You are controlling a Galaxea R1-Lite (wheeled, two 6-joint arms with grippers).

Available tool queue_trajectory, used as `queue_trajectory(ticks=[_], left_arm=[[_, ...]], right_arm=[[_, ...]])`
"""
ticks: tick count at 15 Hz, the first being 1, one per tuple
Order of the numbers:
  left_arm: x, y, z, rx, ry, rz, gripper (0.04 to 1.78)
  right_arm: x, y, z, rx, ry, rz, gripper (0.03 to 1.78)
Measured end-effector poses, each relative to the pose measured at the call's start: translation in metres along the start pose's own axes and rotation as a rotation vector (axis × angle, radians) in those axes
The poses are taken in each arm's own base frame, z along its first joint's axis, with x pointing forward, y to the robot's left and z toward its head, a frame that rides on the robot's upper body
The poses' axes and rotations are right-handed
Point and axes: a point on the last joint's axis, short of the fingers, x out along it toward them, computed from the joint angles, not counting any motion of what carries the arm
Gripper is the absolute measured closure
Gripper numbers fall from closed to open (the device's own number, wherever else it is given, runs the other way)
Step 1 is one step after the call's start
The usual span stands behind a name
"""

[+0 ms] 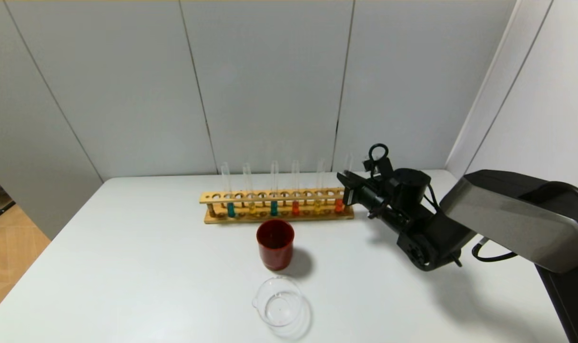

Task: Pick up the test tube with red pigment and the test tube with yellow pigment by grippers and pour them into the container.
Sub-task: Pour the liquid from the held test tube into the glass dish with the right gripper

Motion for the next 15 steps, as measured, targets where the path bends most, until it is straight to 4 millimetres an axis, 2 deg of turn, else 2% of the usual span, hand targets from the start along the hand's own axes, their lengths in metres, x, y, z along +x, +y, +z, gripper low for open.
queue_trajectory(ticks=[8,15], left_arm=[[0.000,0.000,0.000,0.000,0.000,0.000,0.07],[0.000,0.000,0.000,0.000,0.000,0.000,0.07]], right_arm=[[-0.002,0.002,0.040,-0.009,-0.099,0.000,1.53],[-0.011,0.005,0.092,-0.040,-0.212,0.019,1.53]])
